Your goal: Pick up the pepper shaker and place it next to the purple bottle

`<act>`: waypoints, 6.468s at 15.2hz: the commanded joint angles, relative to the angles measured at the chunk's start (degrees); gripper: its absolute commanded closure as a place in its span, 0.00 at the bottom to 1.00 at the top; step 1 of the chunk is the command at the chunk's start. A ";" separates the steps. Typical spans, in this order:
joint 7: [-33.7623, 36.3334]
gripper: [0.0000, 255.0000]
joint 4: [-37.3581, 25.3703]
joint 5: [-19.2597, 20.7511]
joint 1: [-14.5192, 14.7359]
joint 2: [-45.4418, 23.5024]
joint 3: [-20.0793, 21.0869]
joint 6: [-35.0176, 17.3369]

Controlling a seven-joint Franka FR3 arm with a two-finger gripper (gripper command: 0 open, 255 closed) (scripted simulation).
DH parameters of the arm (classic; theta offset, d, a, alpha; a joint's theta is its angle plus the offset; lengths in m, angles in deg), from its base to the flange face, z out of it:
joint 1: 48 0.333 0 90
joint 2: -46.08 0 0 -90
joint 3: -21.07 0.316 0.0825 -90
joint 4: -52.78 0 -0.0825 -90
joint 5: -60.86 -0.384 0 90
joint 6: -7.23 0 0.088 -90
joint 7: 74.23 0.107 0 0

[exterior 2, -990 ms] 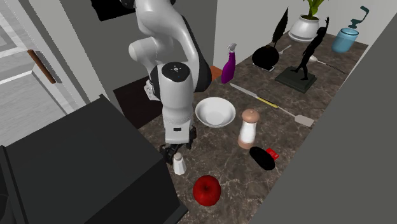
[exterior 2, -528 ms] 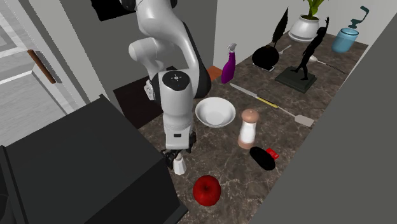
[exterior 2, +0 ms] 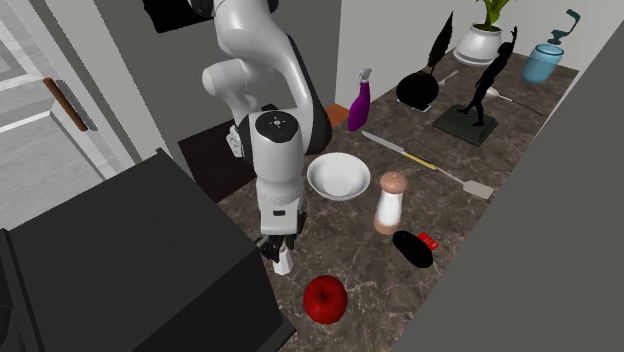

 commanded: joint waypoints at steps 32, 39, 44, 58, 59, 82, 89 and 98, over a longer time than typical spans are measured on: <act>-0.03 1.00 -11.09 1.41 0.50 6.68 -0.37 17.63; -0.28 1.00 -15.76 1.46 0.51 7.25 -0.39 22.86; -0.52 1.00 -19.58 1.39 0.48 7.27 -0.41 26.70; -1.53 1.00 -33.08 0.74 0.08 5.26 -0.57 38.19; -1.62 1.00 -34.24 0.66 0.03 4.97 -0.59 39.08; 18.31 1.00 -22.48 5.23 11.19 20.06 8.88 43.93; 28.07 1.00 -19.14 5.25 15.40 23.25 14.50 44.88; 40.75 1.00 -20.02 4.65 20.70 22.87 22.02 46.82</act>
